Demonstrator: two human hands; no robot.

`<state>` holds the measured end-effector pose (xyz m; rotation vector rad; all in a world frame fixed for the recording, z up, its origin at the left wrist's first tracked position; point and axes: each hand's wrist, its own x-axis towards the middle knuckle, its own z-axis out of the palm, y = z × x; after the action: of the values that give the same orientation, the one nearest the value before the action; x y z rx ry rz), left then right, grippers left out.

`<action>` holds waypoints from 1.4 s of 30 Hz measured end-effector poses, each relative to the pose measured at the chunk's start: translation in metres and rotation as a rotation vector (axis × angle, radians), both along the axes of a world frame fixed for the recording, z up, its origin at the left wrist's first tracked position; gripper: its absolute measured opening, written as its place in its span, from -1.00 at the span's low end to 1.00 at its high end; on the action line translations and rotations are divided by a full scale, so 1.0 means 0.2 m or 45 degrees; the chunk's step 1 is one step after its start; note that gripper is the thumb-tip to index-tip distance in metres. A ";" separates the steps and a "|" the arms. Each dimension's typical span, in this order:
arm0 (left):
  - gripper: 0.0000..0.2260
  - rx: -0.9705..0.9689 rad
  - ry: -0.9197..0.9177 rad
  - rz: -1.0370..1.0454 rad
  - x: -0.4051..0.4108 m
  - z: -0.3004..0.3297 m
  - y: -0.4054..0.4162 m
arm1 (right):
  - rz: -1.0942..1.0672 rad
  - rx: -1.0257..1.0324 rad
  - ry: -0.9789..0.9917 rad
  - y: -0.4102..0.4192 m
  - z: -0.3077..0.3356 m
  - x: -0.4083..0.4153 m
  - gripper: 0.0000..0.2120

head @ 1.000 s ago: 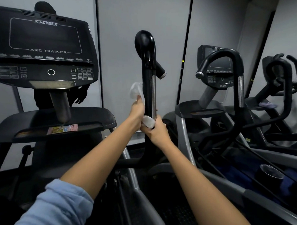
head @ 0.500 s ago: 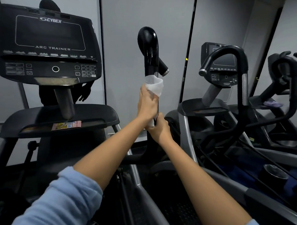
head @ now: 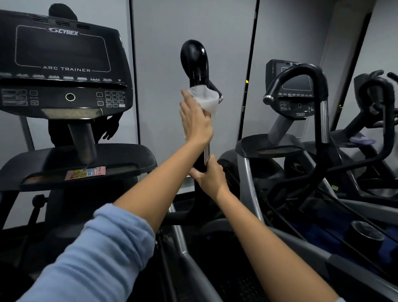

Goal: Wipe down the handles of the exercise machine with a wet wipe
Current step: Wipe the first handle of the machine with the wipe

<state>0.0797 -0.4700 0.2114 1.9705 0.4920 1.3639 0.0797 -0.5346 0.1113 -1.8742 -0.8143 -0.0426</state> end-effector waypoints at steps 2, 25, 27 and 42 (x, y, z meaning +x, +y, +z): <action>-0.40 -0.001 -0.052 0.112 0.02 0.14 -0.01 | -0.001 0.031 -0.035 0.00 -0.01 0.00 -0.60; -0.54 0.465 -0.259 0.010 0.04 0.24 0.12 | -0.046 -0.037 -0.011 0.06 0.14 0.08 -0.55; -0.56 0.430 -0.177 -0.013 0.09 0.39 0.13 | -0.041 -0.001 -0.060 0.07 0.13 0.09 -0.56; -0.81 0.681 -0.368 0.139 0.04 0.24 0.13 | -0.030 -0.023 0.021 0.07 0.14 0.08 -0.61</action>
<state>0.0870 -0.4441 0.2588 2.1175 0.1004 1.9692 0.0951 -0.5213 0.1385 -1.8987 -0.7834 -0.0344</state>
